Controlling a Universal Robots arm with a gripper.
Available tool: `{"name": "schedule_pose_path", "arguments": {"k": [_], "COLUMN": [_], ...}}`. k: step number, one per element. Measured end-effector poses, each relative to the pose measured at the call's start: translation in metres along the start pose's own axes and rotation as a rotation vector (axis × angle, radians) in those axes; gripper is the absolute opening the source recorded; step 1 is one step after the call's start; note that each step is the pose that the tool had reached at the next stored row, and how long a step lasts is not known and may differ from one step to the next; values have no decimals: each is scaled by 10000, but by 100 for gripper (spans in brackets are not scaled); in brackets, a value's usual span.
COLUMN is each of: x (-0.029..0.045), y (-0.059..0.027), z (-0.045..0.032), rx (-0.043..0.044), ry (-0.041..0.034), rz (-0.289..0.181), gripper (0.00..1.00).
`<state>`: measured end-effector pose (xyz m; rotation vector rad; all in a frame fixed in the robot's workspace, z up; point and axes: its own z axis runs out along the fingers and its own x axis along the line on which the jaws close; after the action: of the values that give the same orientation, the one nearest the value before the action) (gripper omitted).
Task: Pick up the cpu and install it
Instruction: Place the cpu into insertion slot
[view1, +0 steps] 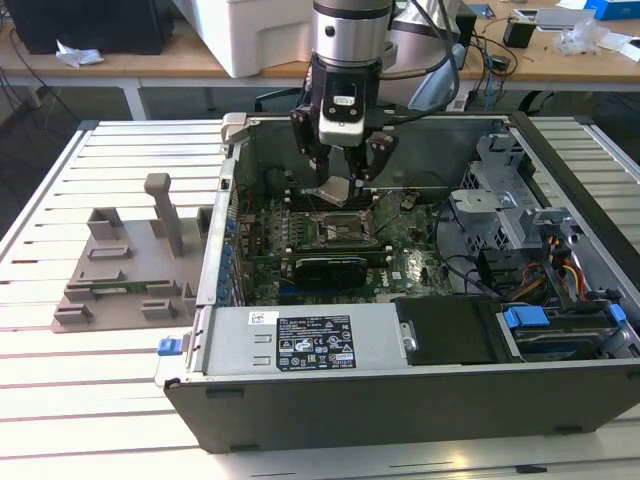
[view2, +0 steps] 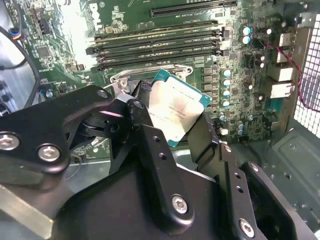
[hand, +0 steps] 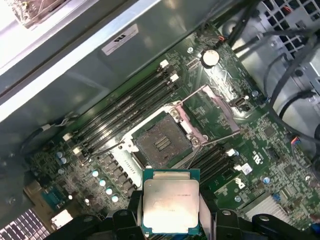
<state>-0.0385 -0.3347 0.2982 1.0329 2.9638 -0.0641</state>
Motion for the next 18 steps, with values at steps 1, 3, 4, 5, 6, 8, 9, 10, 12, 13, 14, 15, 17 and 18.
{"name": "schedule_pose_path", "arguments": {"k": [1, 3, 4, 5, 6, 8, 9, 10, 12, 13, 14, 15, 17, 18], "x": [0, 0, 0, 0, 0, 0, 0, 0, 0, 0, 0, 0, 0, 0], "y": [0, 0, 0, 0, 0, 0, 0, 0, 0, 0, 0, 0, 0, 0], "z": [0, 1, 1, 1, 1, 2, 2, 2, 3, 2, 3, 3, 3, 3], "rx": [3, 7, 10, 12, 14, 20, 23, 27, 31, 33, 35, 37, 40, 41], "ry": [5, 18, 24, 27, 32, 48, 56, 64, 77, 80, 86, 89, 97, 101], "rz": [136, 473, 636, 724, 855, 1256, 1463, 1691, 2019, 2110, 2258, 2344, 2558, 2652], "gripper": [54, 54, 54, 54, 54, 54, 54, 54, 54, 54, 54, 54, 54, 54]}}
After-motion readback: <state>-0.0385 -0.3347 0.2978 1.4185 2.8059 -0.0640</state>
